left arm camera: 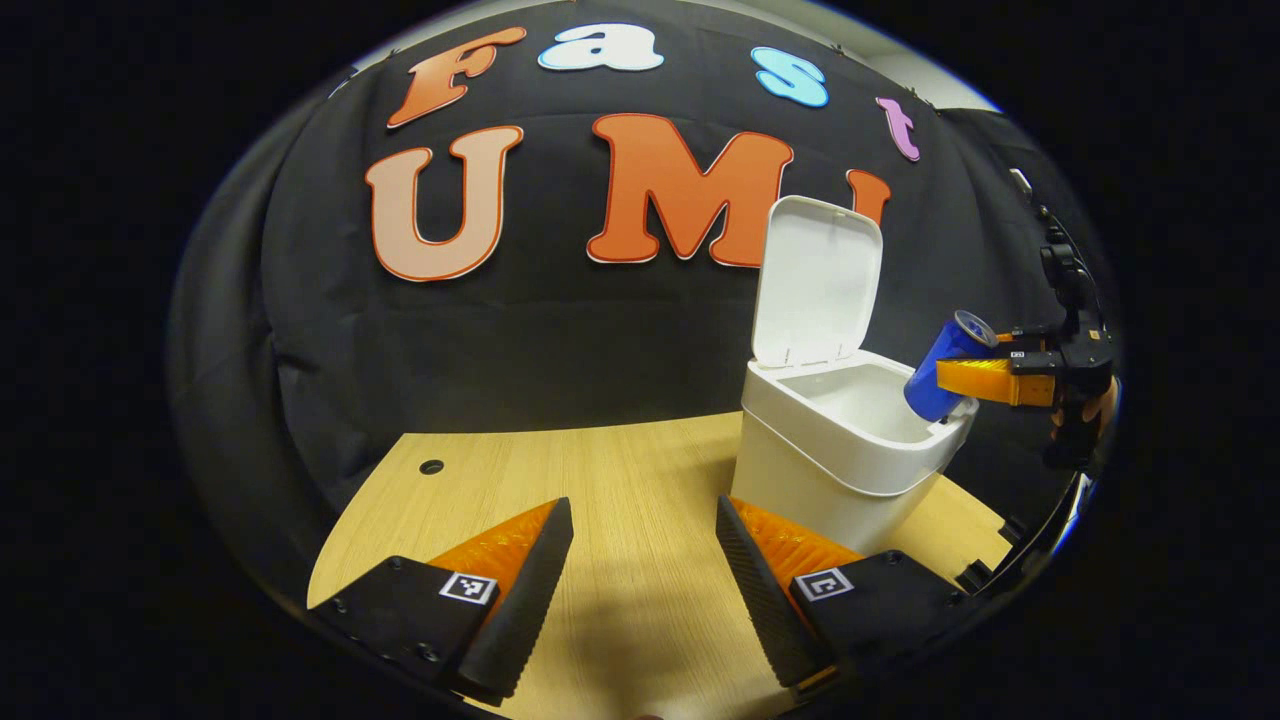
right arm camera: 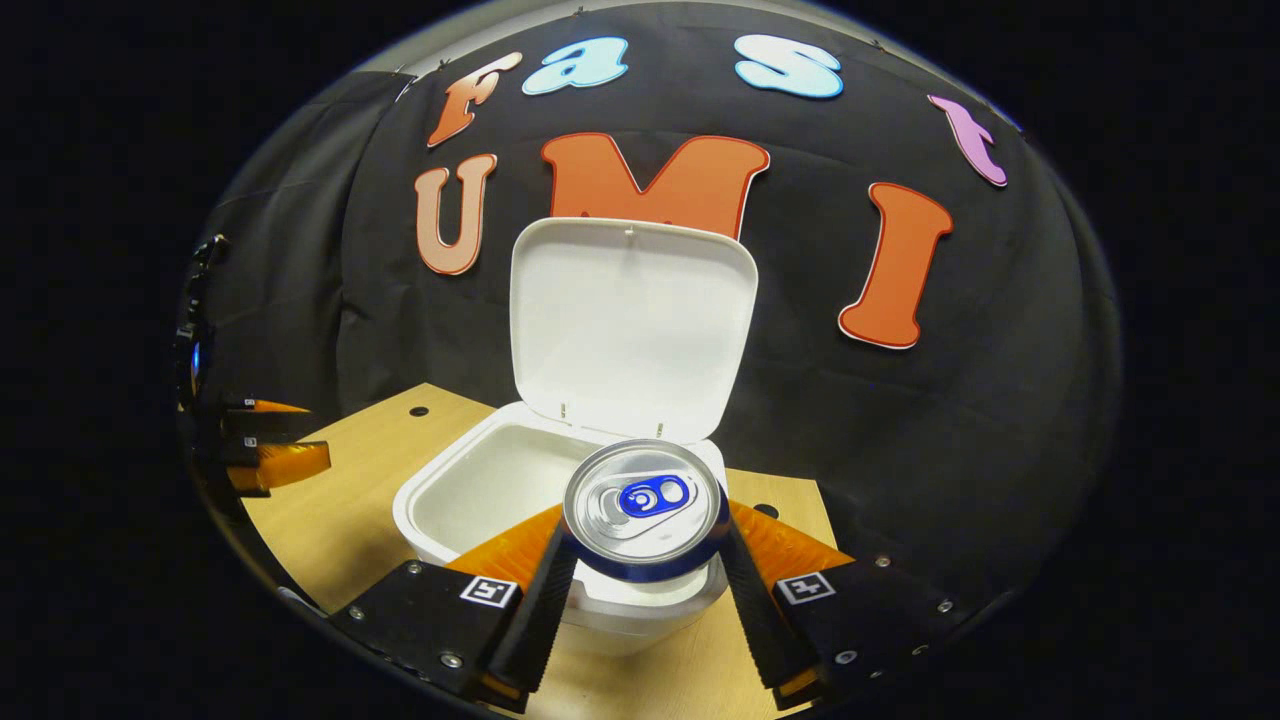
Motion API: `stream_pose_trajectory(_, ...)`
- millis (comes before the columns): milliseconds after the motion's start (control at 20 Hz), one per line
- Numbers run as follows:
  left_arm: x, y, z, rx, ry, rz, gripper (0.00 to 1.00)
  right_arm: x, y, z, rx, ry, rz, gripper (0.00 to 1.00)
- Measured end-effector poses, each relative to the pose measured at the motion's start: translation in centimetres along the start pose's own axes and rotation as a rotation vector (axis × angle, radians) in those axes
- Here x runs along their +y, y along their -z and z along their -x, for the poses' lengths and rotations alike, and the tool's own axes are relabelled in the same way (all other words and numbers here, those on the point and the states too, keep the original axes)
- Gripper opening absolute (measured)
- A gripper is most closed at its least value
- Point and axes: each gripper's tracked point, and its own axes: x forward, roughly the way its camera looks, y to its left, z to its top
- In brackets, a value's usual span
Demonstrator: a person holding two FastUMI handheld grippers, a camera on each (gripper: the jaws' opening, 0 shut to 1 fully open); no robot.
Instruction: Press the lid of the desktop garbage bin to open it, pick up the crumpled paper on the desktop and throw it into the bin, then pick up the pop can on the desktop and drop it into the bin, and finally close the garbage bin lid.
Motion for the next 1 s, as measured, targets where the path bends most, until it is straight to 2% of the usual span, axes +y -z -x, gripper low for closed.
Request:
stream_pose_trajectory(300, 0.5, 1.3, 0.1, 0.019, -0.027, 0.025, 0.93, 0.0, 2.0, -0.2, 0.045, -0.001, -0.017, 0.82)
stream_pose_trajectory(650, 0.2, 1.0, -0.1, 0.011, -0.021, 0.012, 0.93, -0.6, 1.1, 0.0, 0.020, 0.017, -0.036, 0.83)
stream_pose_trajectory(1000, 1.3, 1.4, 0.1, 0.014, -0.037, 0.029, 0.93, -0.4, -5.0, -0.3, -0.077, 0.001, -0.014, 0.84)
